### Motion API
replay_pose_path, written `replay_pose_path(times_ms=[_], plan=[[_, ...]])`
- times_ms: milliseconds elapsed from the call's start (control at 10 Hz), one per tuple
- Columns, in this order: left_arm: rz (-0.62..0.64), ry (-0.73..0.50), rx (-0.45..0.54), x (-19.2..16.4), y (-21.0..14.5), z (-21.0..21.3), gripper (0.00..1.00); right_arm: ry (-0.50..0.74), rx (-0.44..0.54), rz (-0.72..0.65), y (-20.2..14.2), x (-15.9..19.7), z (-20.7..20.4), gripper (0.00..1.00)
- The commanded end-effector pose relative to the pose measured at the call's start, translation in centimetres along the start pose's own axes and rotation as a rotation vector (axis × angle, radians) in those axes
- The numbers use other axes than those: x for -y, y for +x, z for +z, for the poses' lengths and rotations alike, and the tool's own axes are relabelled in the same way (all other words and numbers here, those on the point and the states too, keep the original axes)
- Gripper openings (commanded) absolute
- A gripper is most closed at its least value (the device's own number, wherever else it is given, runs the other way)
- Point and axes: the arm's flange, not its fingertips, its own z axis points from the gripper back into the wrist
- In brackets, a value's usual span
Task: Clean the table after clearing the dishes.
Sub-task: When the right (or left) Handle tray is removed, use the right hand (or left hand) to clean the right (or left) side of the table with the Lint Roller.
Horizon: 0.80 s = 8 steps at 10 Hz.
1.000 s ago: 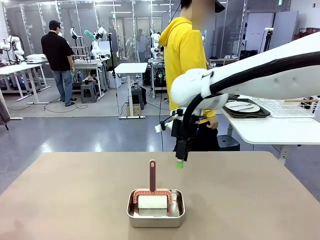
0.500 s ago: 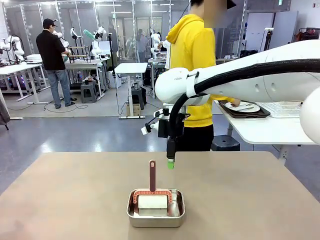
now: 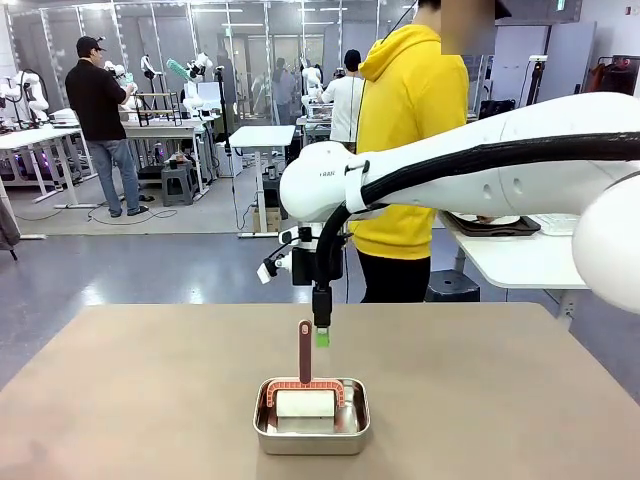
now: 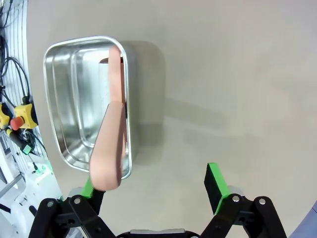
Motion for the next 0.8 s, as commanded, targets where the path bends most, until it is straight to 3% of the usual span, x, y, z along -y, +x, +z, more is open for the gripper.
replay_pose_path(times_ms=[0,700], plan=[[-0.009,0.004,0.002,0.03,-0.23,0.12,1.0,-0.002,-0.02,0.025,0.53,0.61,0.23,1.0],[-0.009,0.004,0.002,0.03,-0.23,0.12,1.0,0.078,-0.077,0.011,0.81,-0.25,-0.15,1.0]])
